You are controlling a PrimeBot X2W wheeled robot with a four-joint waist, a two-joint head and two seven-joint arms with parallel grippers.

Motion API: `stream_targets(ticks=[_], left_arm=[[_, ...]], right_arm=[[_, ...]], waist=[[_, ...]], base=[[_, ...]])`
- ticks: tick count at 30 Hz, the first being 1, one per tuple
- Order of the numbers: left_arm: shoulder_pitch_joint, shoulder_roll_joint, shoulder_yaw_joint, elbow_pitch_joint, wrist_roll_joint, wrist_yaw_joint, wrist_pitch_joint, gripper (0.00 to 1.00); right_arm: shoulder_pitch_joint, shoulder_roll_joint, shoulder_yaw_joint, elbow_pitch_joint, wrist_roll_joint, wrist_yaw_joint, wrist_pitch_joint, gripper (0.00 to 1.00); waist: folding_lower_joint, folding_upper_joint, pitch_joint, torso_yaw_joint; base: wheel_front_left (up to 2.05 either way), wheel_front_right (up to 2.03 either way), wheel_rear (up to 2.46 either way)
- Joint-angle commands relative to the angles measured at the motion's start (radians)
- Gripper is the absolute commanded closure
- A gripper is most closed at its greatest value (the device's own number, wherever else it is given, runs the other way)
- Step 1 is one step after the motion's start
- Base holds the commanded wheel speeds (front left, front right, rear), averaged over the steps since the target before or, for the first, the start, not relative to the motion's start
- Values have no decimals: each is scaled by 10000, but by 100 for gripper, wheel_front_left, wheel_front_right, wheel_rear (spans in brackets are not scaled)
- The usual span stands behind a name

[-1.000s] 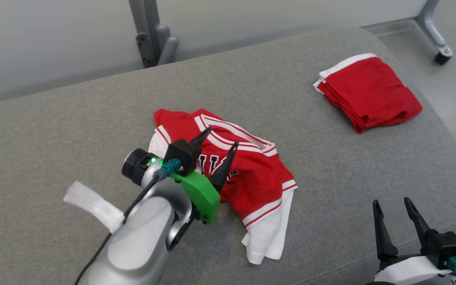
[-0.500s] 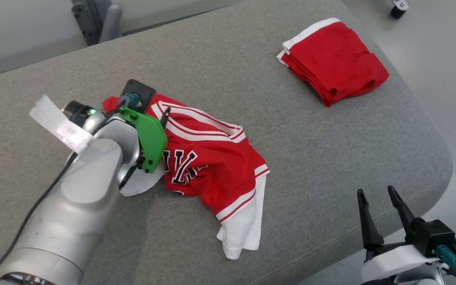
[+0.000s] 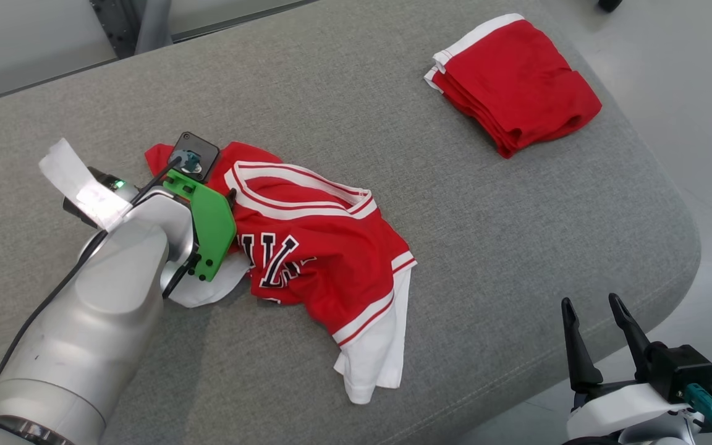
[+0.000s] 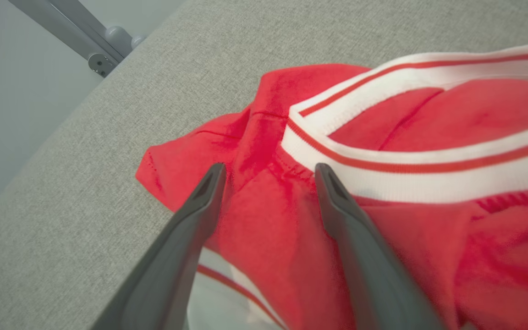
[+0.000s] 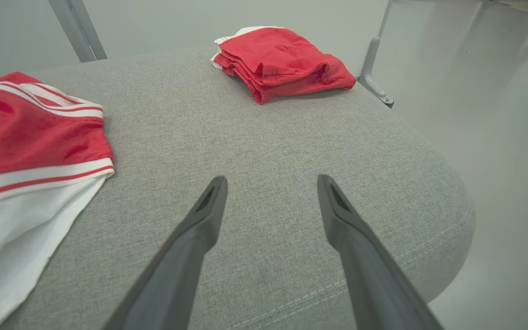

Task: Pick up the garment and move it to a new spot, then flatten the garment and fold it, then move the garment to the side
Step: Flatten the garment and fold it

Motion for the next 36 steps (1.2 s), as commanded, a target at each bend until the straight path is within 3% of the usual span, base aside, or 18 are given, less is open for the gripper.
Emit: stream_targets(ticks=[1,3,5,7,12,17,19,22,24,25,31,36], left_arm=[[-176,6,-111,-23,-62,-27,-60,0],[-207,-55,-282,-12,-183,-27,-76,2],[-191,-80,-437,29,-291,-28,-95,27],[-104,-109,-575,77,-439,-28,-86,44],[136,-150,-899,200,-728,-28,-147,56],[261,-216,-1150,258,-948,-28,-203,60],[281,-232,-1252,295,-1043,-28,-241,69],[317,-262,-1391,374,-1160,-29,-301,74],[368,-288,-1490,427,-1227,-29,-331,85],[398,-283,-1550,450,-1264,-29,-341,100],[571,-243,-1931,426,-1571,-29,-544,100],[155,-302,-1694,209,-1786,44,-1595,100]], right_arm=[[4,-32,-40,39,20,-14,-30,0],[-41,-35,-63,54,-6,-14,-30,0],[-83,-33,-78,73,-23,-14,-30,0],[-90,-32,-93,84,-37,-14,-30,0],[-64,-33,-108,90,-72,-15,-30,0],[-65,-33,-119,103,-78,-15,-30,0],[-76,-33,-127,115,-88,-15,-30,0],[-104,-33,-162,149,-108,-15,-28,0],[-124,-33,-178,162,-104,-15,-30,0],[-127,-33,-178,166,-106,-15,-30,0],[-124,-33,-209,172,-100,-15,-30,0],[-7,-33,-271,167,-140,-15,-30,0]], waist=[[-1,0,-58,125],[-1,0,-112,210],[-1,0,-162,279],[-1,0,-202,337],[-1,0,-255,440],[-1,0,-250,482],[-1,0,-244,489],[-1,0,-248,490],[-1,0,-242,489],[-1,0,-241,484],[-1,0,-190,493],[-1,0,-260,600]], base=[[0,0,0],[0,0,0],[0,0,0],[0,0,0],[0,0,0],[0,0,0],[0,0,0],[0,0,0],[0,0,0],[0,0,0],[0,0,0],[0,0,0]])
